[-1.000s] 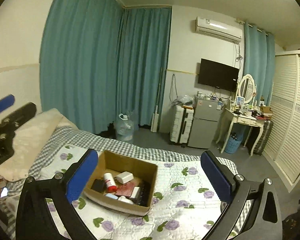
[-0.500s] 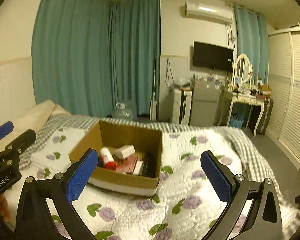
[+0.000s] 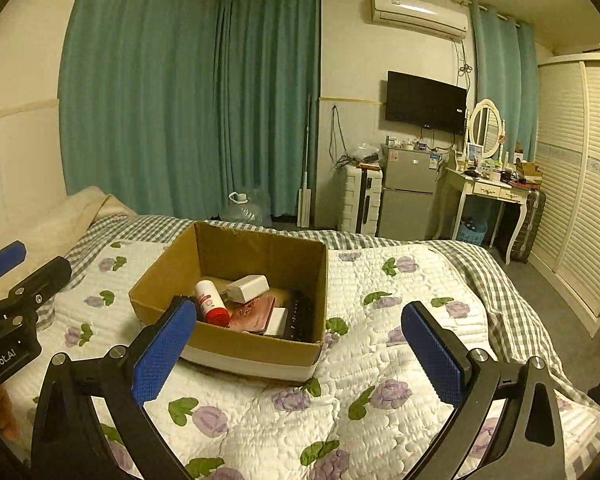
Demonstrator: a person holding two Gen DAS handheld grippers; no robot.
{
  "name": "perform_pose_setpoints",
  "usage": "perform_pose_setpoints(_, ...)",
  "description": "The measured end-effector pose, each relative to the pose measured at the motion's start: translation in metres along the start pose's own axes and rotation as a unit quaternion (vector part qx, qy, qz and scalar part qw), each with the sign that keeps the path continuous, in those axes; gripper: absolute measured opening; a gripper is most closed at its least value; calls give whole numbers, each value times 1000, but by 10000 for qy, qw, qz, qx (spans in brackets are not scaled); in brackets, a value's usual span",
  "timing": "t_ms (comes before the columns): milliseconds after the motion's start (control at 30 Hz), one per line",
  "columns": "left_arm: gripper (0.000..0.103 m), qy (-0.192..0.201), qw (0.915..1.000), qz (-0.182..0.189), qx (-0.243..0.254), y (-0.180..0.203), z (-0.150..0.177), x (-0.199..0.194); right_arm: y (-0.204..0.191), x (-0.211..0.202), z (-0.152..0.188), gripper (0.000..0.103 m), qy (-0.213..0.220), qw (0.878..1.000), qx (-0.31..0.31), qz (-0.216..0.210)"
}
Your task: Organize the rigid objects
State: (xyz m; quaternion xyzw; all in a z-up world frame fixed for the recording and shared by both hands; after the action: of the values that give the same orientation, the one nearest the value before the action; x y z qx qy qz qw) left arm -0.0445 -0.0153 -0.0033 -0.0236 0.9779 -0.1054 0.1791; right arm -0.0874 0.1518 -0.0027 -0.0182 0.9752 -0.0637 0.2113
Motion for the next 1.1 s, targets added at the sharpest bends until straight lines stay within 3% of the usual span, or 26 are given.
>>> perform_pose_setpoints(1100, 82, -122, 9998, 110, 56, 3, 3, 4, -4, 3, 2, 103, -68, 10000, -5, 6)
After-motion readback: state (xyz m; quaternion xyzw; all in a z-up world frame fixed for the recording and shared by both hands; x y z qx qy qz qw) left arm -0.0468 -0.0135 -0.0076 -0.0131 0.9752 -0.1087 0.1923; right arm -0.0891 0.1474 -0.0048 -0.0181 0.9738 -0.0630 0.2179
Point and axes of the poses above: each gripper's, at about its wrist camera, not at the fingertips, and x roughly the way its jaws point, y to its right, z to its underside, the point moved 1 cm from there along x, roughly the way its jaws point, and after that the axes turned 10 degrees about x, right-handed, at the moved point
